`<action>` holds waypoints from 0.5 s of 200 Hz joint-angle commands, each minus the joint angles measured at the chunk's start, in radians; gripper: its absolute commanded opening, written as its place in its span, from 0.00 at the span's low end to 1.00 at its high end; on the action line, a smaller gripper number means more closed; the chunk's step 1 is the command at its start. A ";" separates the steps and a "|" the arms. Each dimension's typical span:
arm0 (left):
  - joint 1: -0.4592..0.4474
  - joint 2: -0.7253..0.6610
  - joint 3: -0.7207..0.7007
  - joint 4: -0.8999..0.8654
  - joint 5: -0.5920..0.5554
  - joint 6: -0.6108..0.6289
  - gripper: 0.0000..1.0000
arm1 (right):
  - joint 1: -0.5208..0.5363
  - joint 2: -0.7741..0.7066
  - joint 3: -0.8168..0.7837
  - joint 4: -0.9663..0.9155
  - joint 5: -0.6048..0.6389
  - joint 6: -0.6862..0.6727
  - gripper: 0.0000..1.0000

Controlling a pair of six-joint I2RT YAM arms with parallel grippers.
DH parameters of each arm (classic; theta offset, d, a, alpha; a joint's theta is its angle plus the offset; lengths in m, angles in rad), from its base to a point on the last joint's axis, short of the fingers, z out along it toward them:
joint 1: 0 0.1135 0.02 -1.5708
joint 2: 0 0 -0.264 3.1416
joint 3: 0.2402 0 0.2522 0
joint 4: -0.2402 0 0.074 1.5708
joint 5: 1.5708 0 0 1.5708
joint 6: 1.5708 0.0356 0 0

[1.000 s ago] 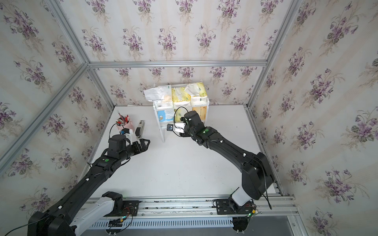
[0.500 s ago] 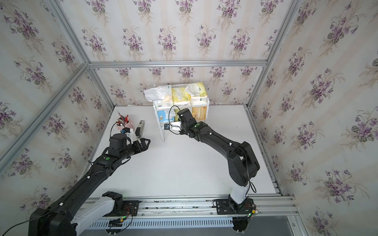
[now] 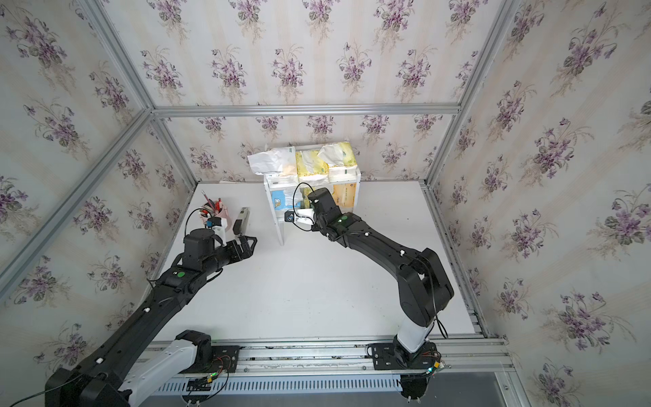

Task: Remove the tissue boxes from the shelf
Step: Pick up a box of tissues from the shelf.

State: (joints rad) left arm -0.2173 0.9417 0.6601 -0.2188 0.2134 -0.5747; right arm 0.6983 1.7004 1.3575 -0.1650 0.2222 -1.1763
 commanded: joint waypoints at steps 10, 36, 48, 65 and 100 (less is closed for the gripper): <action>0.000 -0.018 0.007 -0.019 -0.007 0.009 0.99 | -0.001 -0.057 -0.021 0.067 -0.018 0.048 0.00; 0.001 -0.025 0.013 -0.024 -0.003 0.004 1.00 | 0.004 -0.118 -0.053 0.061 -0.033 0.074 0.00; 0.000 -0.028 0.015 -0.027 -0.003 0.004 1.00 | 0.007 -0.153 -0.078 0.058 -0.038 0.090 0.00; 0.001 -0.034 0.018 -0.033 -0.012 0.003 1.00 | 0.018 -0.211 -0.120 0.049 -0.045 0.116 0.00; 0.001 -0.051 0.019 -0.048 -0.052 -0.001 1.00 | 0.072 -0.358 -0.229 0.012 -0.063 0.181 0.00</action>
State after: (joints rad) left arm -0.2165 0.9012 0.6704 -0.2588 0.2020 -0.5751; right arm 0.7387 1.4197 1.1774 -0.1383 0.1814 -1.0672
